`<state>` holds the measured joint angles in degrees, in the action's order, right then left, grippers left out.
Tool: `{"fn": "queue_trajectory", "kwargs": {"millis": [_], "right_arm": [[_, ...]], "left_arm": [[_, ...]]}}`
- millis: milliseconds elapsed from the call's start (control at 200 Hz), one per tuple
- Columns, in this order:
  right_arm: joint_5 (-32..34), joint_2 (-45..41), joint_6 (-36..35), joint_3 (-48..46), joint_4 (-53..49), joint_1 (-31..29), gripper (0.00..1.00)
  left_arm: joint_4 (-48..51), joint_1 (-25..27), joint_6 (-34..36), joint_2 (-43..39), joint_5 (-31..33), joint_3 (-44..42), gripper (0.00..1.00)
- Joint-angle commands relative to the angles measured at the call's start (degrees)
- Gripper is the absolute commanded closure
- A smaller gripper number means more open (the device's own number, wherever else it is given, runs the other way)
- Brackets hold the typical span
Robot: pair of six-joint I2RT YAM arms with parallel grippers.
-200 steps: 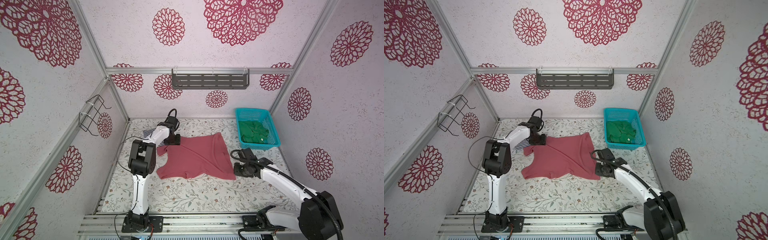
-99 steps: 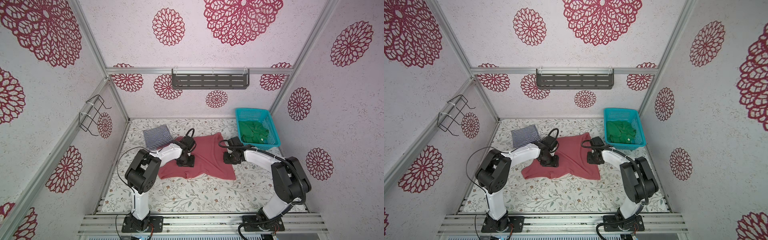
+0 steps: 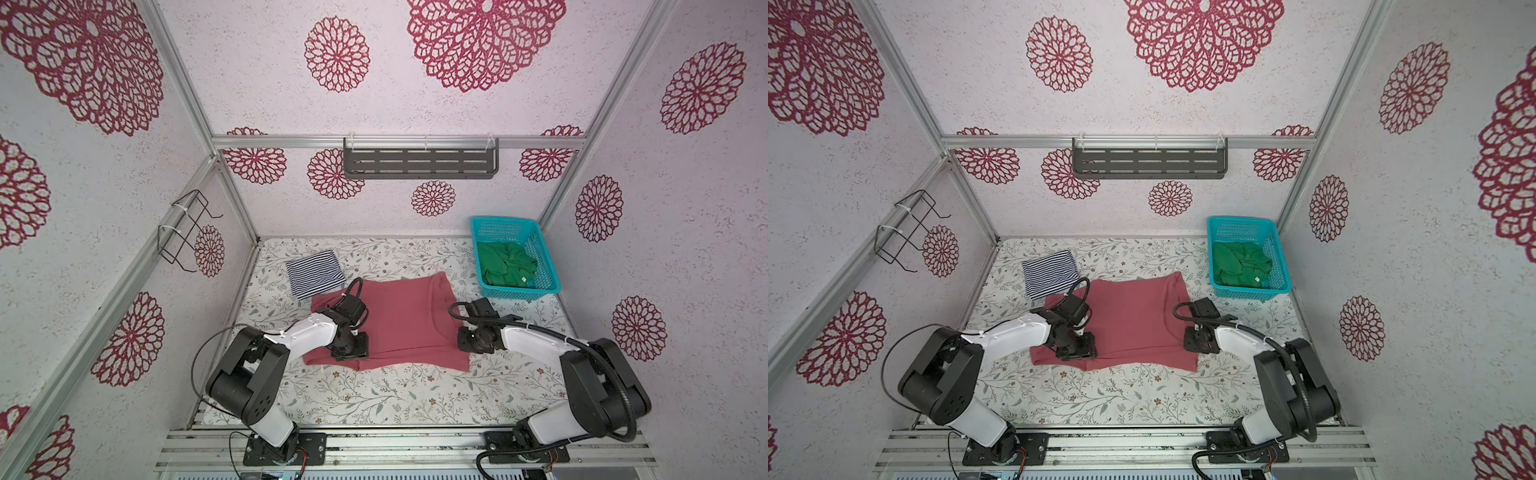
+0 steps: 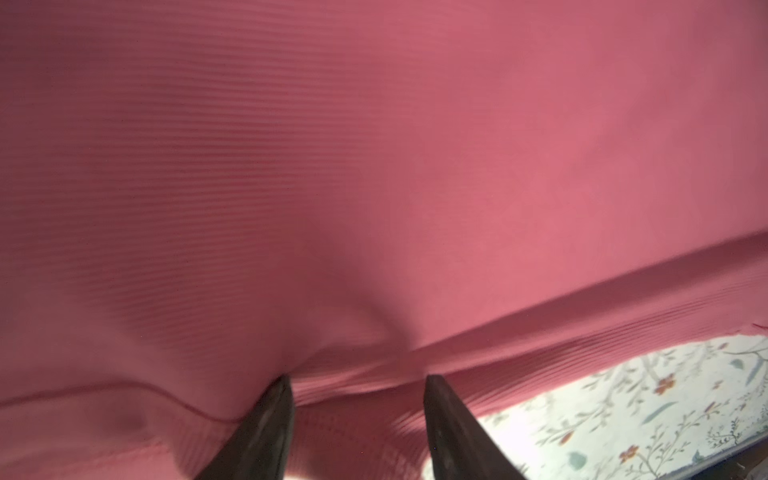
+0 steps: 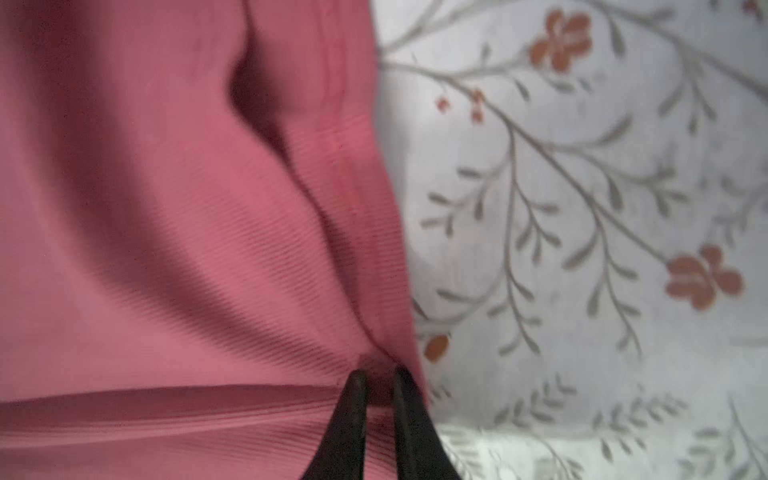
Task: Fold and stack the tank tops
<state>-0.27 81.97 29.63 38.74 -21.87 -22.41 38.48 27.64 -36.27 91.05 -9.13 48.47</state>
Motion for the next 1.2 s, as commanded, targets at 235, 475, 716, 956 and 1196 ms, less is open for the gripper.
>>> {"fn": "queue_trajectory", "kwargs": {"millis": [235, 475, 716, 956, 1196], "right_arm": [[5.53, -5.63, -3.39, 14.44, -16.21, 2.71, 0.76], [-3.16, 10.4, -3.16, 25.08, -0.02, 1.41, 0.8], [-7.27, 21.89, -1.57, 29.69, 4.71, -1.07, 0.81], [-4.43, 26.61, -1.44, 30.34, 3.15, -2.42, 0.86], [0.55, 24.57, -1.6, 30.86, -0.64, -2.73, 1.0]], "left_arm": [[14.69, -0.64, -1.84, -7.16, 1.87, 6.45, 0.4], [9.1, -0.13, -0.25, -3.55, -0.63, 13.58, 0.4], [5.74, -0.58, 0.27, -0.91, 0.25, 14.5, 0.41], [3.7, -1.71, -0.19, -1.22, 0.09, 12.36, 0.42], [3.45, -2.14, 0.0, -1.11, 0.14, 12.35, 0.42]]}}
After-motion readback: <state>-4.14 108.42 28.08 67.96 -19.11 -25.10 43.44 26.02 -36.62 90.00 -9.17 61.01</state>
